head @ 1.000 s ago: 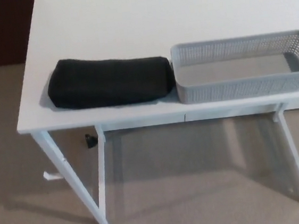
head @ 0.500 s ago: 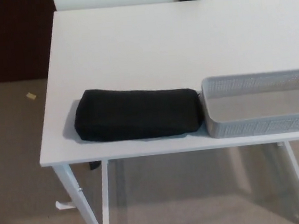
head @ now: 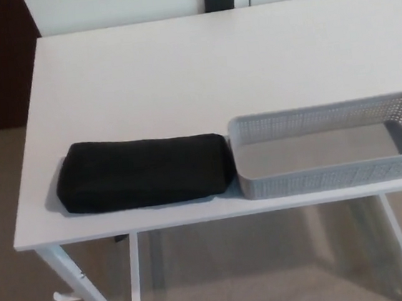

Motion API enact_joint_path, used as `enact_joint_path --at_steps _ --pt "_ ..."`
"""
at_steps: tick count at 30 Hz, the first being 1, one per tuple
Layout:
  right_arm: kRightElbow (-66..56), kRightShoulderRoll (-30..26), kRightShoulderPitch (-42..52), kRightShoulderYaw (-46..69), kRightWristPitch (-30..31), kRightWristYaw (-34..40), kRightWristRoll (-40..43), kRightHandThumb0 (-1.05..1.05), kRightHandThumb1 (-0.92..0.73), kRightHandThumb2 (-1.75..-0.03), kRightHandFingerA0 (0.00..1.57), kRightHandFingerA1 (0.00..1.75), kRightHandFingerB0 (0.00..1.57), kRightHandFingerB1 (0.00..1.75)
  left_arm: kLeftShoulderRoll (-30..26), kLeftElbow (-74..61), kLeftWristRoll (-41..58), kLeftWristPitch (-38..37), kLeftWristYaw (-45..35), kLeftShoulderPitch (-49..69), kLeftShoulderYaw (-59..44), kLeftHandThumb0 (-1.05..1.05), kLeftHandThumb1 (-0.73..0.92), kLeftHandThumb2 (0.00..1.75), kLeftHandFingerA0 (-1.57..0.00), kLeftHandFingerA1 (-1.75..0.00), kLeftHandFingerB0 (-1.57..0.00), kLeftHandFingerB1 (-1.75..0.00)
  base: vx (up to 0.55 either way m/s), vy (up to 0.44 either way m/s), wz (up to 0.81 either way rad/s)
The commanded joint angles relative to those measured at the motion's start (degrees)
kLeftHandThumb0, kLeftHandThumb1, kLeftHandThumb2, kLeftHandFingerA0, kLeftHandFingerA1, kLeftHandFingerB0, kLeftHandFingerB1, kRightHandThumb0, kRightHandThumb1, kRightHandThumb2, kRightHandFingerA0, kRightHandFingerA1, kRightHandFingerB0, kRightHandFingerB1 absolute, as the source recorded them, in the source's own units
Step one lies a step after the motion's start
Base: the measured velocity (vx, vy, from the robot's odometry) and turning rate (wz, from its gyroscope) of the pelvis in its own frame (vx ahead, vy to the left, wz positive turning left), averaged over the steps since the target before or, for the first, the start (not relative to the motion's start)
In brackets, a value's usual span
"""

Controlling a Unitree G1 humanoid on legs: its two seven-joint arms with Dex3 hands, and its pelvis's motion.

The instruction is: The robot walk towards a table in front and pick up a black pencil case on the left hand side and put the pencil case into a small container on the right hand side

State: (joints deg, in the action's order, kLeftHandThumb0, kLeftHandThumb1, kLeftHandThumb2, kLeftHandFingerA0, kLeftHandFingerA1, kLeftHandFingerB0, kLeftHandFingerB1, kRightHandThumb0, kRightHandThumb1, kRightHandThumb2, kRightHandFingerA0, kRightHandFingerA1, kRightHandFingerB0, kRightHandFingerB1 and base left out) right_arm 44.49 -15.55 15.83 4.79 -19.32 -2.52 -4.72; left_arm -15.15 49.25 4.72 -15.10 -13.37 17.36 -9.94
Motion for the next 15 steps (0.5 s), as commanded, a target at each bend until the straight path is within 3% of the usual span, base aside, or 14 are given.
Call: enact_joint_path --at_steps 1,6,7,8,15 --pt "-0.2 -0.4 -0.4 -0.1 -0.5 0.2 -0.3 -0.46 -0.46 -0.74 0.55 0.52 0.39 0.47 -0.9 0.9 -0.5 -1.1 0.3 -0.7 -0.3 -0.23 0.47 0.54 -0.47 -0.45 -0.35 -0.34 -0.03 0.219 -0.03" --pt "-1.4 0.0 -0.4 0.1 0.8 0.0 0.3 -0.44 -0.46 -0.73 0.55 0.52 0.39 0.46 -1.0 0.7 -0.9 -0.8 1.1 -1.2 0.1 -0.22 0.47 0.54 -0.48 -0.45 -0.35 -0.34 0.01 0.088 0.06" --pt "-1.5 0.0 -0.4 0.1 0.7 0.1 0.3 -0.35 -0.55 -0.56 0.63 0.42 0.45 0.37 -1.0 1.0 -1.2 -0.6 1.6 -1.5 0.2 -0.23 0.47 0.54 -0.49 -0.45 -0.35 -0.34 0.06 -0.001 0.09" --pt "-0.9 0.1 -0.7 0.2 0.6 0.2 0.3 -0.42 -0.45 -0.72 0.58 0.52 0.40 0.47 -1.2 1.7 -1.2 -1.1 1.4 -1.8 0.3 -0.24 0.47 0.54 -0.49 -0.45 -0.34 -0.34 0.00 0.000 0.00" --pt "0.1 0.1 -1.9 0.2 0.6 0.3 0.2 -0.42 -0.45 -0.72 0.60 0.53 0.41 0.48 -1.0 1.4 -0.5 -1.0 1.1 -2.1 -0.1 -0.23 0.47 0.54 -0.50 -0.46 -0.35 -0.34 0.00 -0.016 0.03"
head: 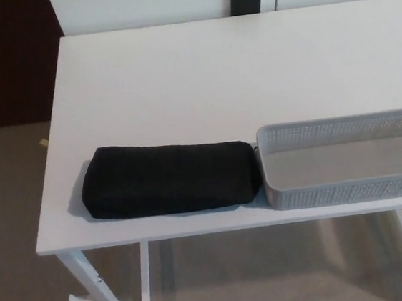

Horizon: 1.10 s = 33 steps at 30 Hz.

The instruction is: The robot walk towards a table in front and pick up a black pencil case on the left hand side and put the pencil case into a small container on the right hand side

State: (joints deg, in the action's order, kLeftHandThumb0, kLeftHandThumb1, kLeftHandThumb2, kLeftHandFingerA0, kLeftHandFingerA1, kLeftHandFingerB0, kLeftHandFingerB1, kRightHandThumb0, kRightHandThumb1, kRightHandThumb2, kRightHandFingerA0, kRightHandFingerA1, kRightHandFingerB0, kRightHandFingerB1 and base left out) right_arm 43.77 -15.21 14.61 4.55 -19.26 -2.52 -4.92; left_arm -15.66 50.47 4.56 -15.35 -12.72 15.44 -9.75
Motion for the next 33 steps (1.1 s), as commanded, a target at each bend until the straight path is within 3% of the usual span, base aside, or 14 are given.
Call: enact_joint_path --at_steps 1,2,9,11,13,14,15,16,19,25,26,29,32,33 --pt "0.9 -0.4 -0.8 0.3 0.2 0.5 0.1 -0.42 -0.45 -0.72 0.60 0.53 0.41 0.48 -0.5 0.2 -0.6 -1.2 0.6 -0.2 -0.2 -0.23 0.47 0.54 -0.50 -0.46 -0.35 -0.34 0.00 0.000 0.00" --pt "1.2 -0.4 -0.9 0.4 -0.4 0.1 0.3 -0.34 -0.55 -0.56 0.65 0.42 0.46 0.38 -0.7 0.7 -0.8 -1.2 0.5 -0.5 -0.1 -0.23 0.47 0.54 -0.49 -0.46 -0.35 -0.34 0.00 0.000 0.00" --pt "0.6 -0.7 -0.6 0.2 -0.2 0.5 -0.2 -0.45 -0.45 -0.73 0.58 0.53 0.39 0.47 -0.4 -1.9 -0.1 -0.3 1.8 -0.2 -0.9 -0.28 0.47 0.54 -0.44 -0.43 -0.30 -0.32 0.00 0.000 0.00" --pt "0.0 -0.4 -0.2 0.4 -0.2 0.7 0.1 -0.44 -0.45 -0.73 0.57 0.53 0.39 0.47 0.1 -10.9 2.2 -0.1 3.7 3.0 -3.7 -0.45 0.42 0.63 -0.14 -0.44 -0.15 -0.34 0.00 0.000 0.00" --pt "-1.0 -0.3 0.0 0.8 0.3 0.5 0.6 -0.43 -0.45 -0.73 0.57 0.53 0.39 0.47 0.5 -21.0 5.5 1.0 5.3 5.8 -8.1 -0.42 0.49 0.57 -0.08 -0.40 -0.10 -0.20 0.00 0.000 0.00" --pt "-1.2 -0.1 0.0 1.0 0.5 0.3 1.0 -0.34 -0.55 -0.56 0.65 0.42 0.46 0.38 -0.1 -22.3 5.7 0.0 4.8 6.6 -9.3 -0.44 0.50 0.59 -0.04 -0.33 -0.03 -0.19 0.00 0.000 0.00" --pt "-2.5 -0.3 0.8 1.4 1.0 0.0 1.4 -0.43 -0.46 -0.73 0.56 0.52 0.39 0.47 -1.6 -25.1 5.7 -3.1 4.2 8.9 -11.7 -0.56 0.36 0.76 -0.01 -0.31 0.00 -0.20 0.00 0.000 0.00" --pt "-3.4 -0.4 1.3 1.6 1.4 -0.1 1.6 -0.42 -0.46 -0.72 0.55 0.51 0.39 0.46 -2.4 -30.7 7.5 -2.0 3.7 11.8 -15.0 -0.64 0.38 0.73 0.00 -0.12 0.00 -0.07 0.00 0.000 0.00" --pt "-5.4 -1.0 1.4 2.3 2.6 -0.4 2.0 -0.41 -0.47 -0.72 0.55 0.51 0.39 0.46 -3.9 -43.7 13.9 4.2 2.8 16.6 -23.5 -0.58 0.35 0.70 0.00 -0.09 0.00 -0.09 0.00 0.000 0.00" --pt "-7.6 -1.2 -0.1 2.7 5.1 -0.9 2.4 -0.32 -0.57 -0.57 0.60 0.41 0.43 0.37 -10.5 -64.6 28.8 10.1 -1.0 19.1 -37.7 -0.51 0.30 0.63 0.00 0.00 0.00 -0.03 0.00 0.000 0.00" --pt "-7.4 -1.1 -0.2 2.5 5.3 -0.5 2.0 -0.42 -0.47 -0.72 0.55 0.50 0.40 0.46 -13.0 -67.9 28.7 9.6 -2.1 18.6 -39.3 -0.61 0.37 0.69 0.00 0.00 0.00 0.00 0.00 0.000 0.00" --pt "-7.6 -0.8 -0.3 2.3 5.6 0.0 1.6 -0.41 -0.47 -0.72 0.55 0.50 0.40 0.46 -20.1 -79.0 26.0 12.4 -2.6 15.8 -41.4 -0.63 0.39 0.72 0.00 0.00 0.00 -0.02 0.00 0.000 0.00" --pt "-7.0 -0.8 -0.8 2.4 5.0 -0.3 1.8 -0.37 -0.47 -0.70 0.55 0.50 0.38 0.45 -27.5 -84.5 20.8 17.4 -3.5 8.3 -36.2 -0.56 0.34 0.63 0.00 0.00 0.00 -0.01 0.00 0.000 0.00" --pt "-6.6 -0.7 -0.9 2.4 4.8 -0.4 1.9 -0.29 -0.56 -0.57 0.61 0.42 0.43 0.38 -29.1 -85.3 19.3 18.6 -3.8 6.6 -34.7 -0.62 0.39 0.73 0.00 -0.08 0.00 0.00 0.00 0.000 0.00"
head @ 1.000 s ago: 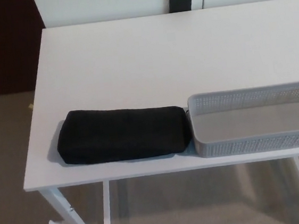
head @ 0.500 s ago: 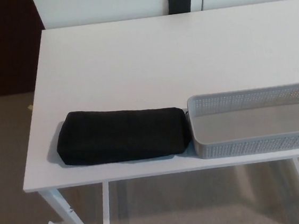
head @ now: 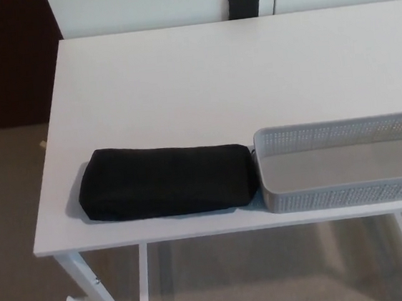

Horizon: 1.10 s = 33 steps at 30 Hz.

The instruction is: The robot walk towards a table in front and pick up a black pencil case on the left hand side and put the pencil case into a small container on the right hand side

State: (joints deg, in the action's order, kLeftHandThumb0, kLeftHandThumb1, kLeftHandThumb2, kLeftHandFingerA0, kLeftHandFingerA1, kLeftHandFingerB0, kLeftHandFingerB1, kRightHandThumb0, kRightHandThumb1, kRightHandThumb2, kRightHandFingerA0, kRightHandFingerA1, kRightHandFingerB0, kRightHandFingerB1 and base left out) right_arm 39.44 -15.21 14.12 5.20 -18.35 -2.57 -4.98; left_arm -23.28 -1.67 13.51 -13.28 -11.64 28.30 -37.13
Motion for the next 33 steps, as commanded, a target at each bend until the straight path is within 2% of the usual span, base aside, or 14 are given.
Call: enact_joint_path --at_steps 1,4,6,7,8,9,10,11,18,21,23,24,26,33 --pt "-2.3 -0.7 -0.4 1.7 3.9 -0.3 1.9 -0.29 -0.56 -0.57 0.61 0.42 0.43 0.38 -22.5 -33.7 9.6 17.5 -4.9 -7.4 -6.3 -0.62 0.39 0.73 0.00 -0.08 0.00 0.00 0.00 0.000 0.00" --pt "-2.3 -0.9 -0.5 1.5 3.5 0.1 1.3 -0.31 -0.57 -0.57 0.62 0.42 0.44 0.38 -29.9 -35.4 5.9 23.0 -7.0 -16.2 3.3 -0.62 0.42 0.54 0.00 0.00 0.00 0.00 0.00 0.000 0.00" --pt "-2.8 -1.3 -0.3 1.5 3.7 0.3 1.0 -0.31 -0.57 -0.57 0.62 0.41 0.44 0.38 -31.3 -34.4 4.5 23.5 -8.4 -20.6 8.6 -0.61 0.41 0.53 0.00 0.00 0.00 0.00 -0.04 -0.027 0.01" --pt "-3.2 -1.3 -0.2 2.0 4.5 -0.3 1.9 -0.31 -0.56 -0.57 0.60 0.41 0.43 0.37 -33.3 -33.0 4.4 24.9 -11.0 -24.1 12.9 -0.59 0.40 0.73 0.00 -0.02 0.00 0.00 -0.08 -0.054 0.03" --pt "-4.0 -1.2 0.1 2.3 5.1 -0.9 2.5 -0.38 -0.47 -0.70 0.54 0.50 0.39 0.46 -34.8 -32.2 4.0 26.4 -13.0 -27.0 16.8 -0.52 0.35 0.73 0.00 -0.11 0.00 -0.11 -0.09 -0.055 0.02" --pt "-4.5 -1.2 0.2 2.3 5.4 -1.0 2.6 -0.38 -0.47 -0.70 0.55 0.50 0.39 0.45 -35.4 -32.0 3.9 27.5 -13.8 -28.2 18.6 -0.50 0.34 0.71 0.00 -0.12 0.00 -0.12 -0.09 -0.057 0.04" --pt "-4.9 -1.1 0.3 2.4 5.8 -0.8 2.6 -0.31 -0.56 -0.57 0.63 0.41 0.45 0.37 -35.8 -31.6 2.5 28.9 -15.4 -31.1 22.4 -0.48 0.34 0.70 0.00 -0.11 0.00 -0.12 -0.09 -0.058 -0.01" --pt "-5.2 -1.0 0.4 2.5 5.9 -0.6 2.6 -0.31 -0.56 -0.57 0.63 0.41 0.45 0.37 -35.9 -30.9 0.7 29.4 -16.6 -33.6 25.7 -0.48 0.34 0.70 0.00 -0.11 0.00 -0.12 -0.09 -0.060 0.01" --pt "-6.0 -0.9 0.6 2.6 6.6 -0.6 2.5 -0.31 -0.56 -0.57 0.63 0.41 0.45 0.37 -37.5 -31.0 1.2 31.9 -15.9 -36.1 28.3 -0.48 0.34 0.70 0.00 -0.11 0.00 -0.12 -0.03 -0.018 0.00" --pt "-6.3 -0.9 0.6 2.6 6.9 -0.6 2.5 -0.31 -0.56 -0.57 0.63 0.41 0.45 0.37 -37.9 -31.1 1.5 32.8 -15.6 -36.7 28.8 -0.48 0.34 0.70 0.00 -0.11 0.00 -0.12 0.00 0.000 0.00" --pt "-6.7 -1.6 -0.2 2.8 9.1 -0.5 2.2 -0.30 -0.56 -0.57 0.60 0.40 0.44 0.36 -33.5 -23.4 -14.6 38.5 -25.2 -55.1 51.6 -0.50 0.36 0.69 0.00 -0.04 0.00 0.00 0.00 0.000 0.00" --pt "-6.7 -1.5 -0.2 2.9 9.0 -0.5 2.2 -0.30 -0.56 -0.57 0.60 0.40 0.44 0.37 -32.4 -21.8 -17.0 39.3 -26.6 -57.5 54.7 -0.51 0.31 0.62 0.00 0.00 0.00 -0.01 0.00 0.000 0.00" --pt "-7.0 -1.4 0.2 2.9 8.8 -0.7 2.4 -0.27 -0.56 -0.57 0.58 0.40 0.44 0.37 -31.1 -20.2 -19.0 40.6 -27.7 -60.3 58.3 -0.52 0.38 0.52 0.00 0.00 0.00 0.00 0.00 0.000 0.00" --pt "-7.1 -1.2 -0.1 2.8 9.3 -0.8 2.3 -0.27 -0.56 -0.57 0.60 0.40 0.43 0.37 -27.6 -14.4 -23.2 44.9 -30.0 -68.6 68.1 -0.57 0.38 0.53 0.00 0.00 0.00 0.00 0.00 0.000 0.00"
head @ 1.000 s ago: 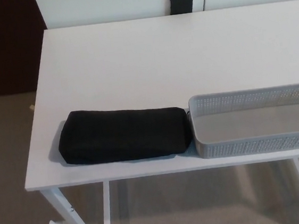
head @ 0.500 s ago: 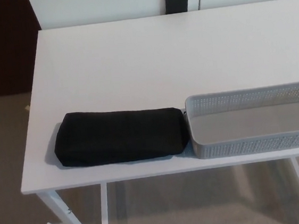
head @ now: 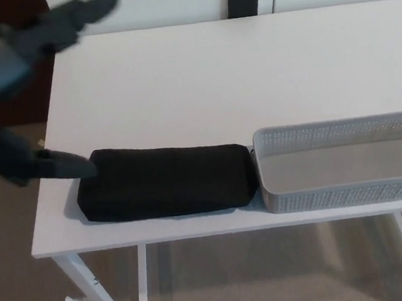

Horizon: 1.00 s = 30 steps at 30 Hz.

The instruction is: The robot walk towards a table in front and pick up a black pencil case on the left hand side and put the pencil case into a small container on the right hand side

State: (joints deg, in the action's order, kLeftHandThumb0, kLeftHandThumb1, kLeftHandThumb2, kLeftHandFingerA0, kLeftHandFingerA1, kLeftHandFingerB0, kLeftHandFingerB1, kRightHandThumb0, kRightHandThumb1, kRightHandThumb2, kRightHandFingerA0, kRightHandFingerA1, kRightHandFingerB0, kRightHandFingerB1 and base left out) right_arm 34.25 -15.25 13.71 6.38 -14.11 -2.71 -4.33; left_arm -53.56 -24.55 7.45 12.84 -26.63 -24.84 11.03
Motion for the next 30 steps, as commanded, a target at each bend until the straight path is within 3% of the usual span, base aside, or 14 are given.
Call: enact_joint_path --at_steps 1,11,12,13,15,16,17,18,27,28,30 --pt "-2.0 -1.3 0.3 1.4 5.2 -0.5 1.2 -0.29 -0.56 -0.57 0.59 0.40 0.43 0.37 3.2 9.6 -17.8 18.6 -15.6 -16.5 21.5 -0.59 0.38 0.53 0.00 0.00 0.00 0.00 0.00 0.000 0.00" --pt "-1.8 -1.4 0.1 2.0 5.6 -0.6 1.2 -0.28 -0.55 -0.57 0.59 0.40 0.43 0.36 6.8 14.0 -22.0 23.3 -16.8 -23.0 31.2 -0.62 0.39 0.53 0.00 0.00 0.00 0.00 0.00 0.000 0.00" --pt "-1.8 -1.2 0.0 2.2 5.7 -0.9 1.6 -0.35 -0.47 -0.67 0.54 0.47 0.40 0.44 8.0 15.7 -22.8 23.8 -16.5 -23.5 32.4 -0.65 0.39 0.53 0.00 0.00 0.00 0.00 0.00 0.000 0.00" --pt "-2.2 -1.1 0.1 2.3 6.1 -0.7 1.5 -0.35 -0.47 -0.67 0.55 0.47 0.40 0.44 8.6 16.5 -23.2 24.0 -16.4 -23.9 33.0 -0.61 0.39 0.77 0.00 -0.04 0.00 0.00 0.00 0.000 0.00" --pt "-2.9 -1.0 0.5 2.4 6.4 -0.7 1.6 -0.34 -0.48 -0.67 0.53 0.47 0.40 0.43 9.7 17.8 -23.7 24.6 -16.2 -24.4 33.8 -0.60 0.39 0.76 0.00 -0.05 0.00 0.00 0.00 0.000 0.00" --pt "-3.1 -0.9 1.0 2.4 6.2 -0.6 1.4 -0.36 -0.48 -0.68 0.53 0.47 0.40 0.44 11.2 20.0 -24.7 24.4 -15.8 -24.9 35.2 -0.67 0.37 0.53 0.00 0.00 0.00 0.00 0.00 0.000 0.00" --pt "-3.1 -0.9 1.1 2.3 6.1 -0.5 1.3 -0.36 -0.48 -0.68 0.53 0.47 0.41 0.44 11.9 20.8 -25.1 24.3 -15.9 -25.1 35.7 -0.68 0.37 0.53 0.00 0.00 0.00 0.00 0.00 0.000 0.00" --pt "-3.2 -0.9 1.2 2.4 6.1 -0.5 1.2 -0.29 -0.55 -0.57 0.59 0.40 0.44 0.37 12.5 21.4 -25.4 24.5 -15.9 -25.3 36.0 -0.67 0.36 0.53 0.00 0.00 0.00 0.00 0.00 0.000 0.00" --pt "-4.2 -0.9 1.3 2.8 7.0 -1.8 2.0 -0.28 -0.57 -0.57 0.56 0.40 0.42 0.37 17.6 23.9 -29.9 24.5 -16.8 -24.4 38.0 -0.37 0.32 0.50 0.00 0.00 0.00 0.00 0.00 0.000 0.00" --pt "-4.4 -0.9 1.4 2.8 7.3 -1.7 1.9 -0.36 -0.48 -0.68 0.52 0.47 0.39 0.44 18.3 24.3 -30.1 24.6 -16.9 -24.3 38.0 -0.42 0.39 0.71 0.00 -0.06 0.00 0.00 0.00 0.000 0.00" --pt "-4.5 -0.9 1.4 2.8 7.2 -1.4 1.4 -0.36 -0.48 -0.68 0.52 0.47 0.40 0.44 19.6 25.3 -30.8 24.8 -17.3 -24.3 38.2 -0.43 0.40 0.72 0.00 -0.06 0.00 0.00 0.00 0.000 0.00"
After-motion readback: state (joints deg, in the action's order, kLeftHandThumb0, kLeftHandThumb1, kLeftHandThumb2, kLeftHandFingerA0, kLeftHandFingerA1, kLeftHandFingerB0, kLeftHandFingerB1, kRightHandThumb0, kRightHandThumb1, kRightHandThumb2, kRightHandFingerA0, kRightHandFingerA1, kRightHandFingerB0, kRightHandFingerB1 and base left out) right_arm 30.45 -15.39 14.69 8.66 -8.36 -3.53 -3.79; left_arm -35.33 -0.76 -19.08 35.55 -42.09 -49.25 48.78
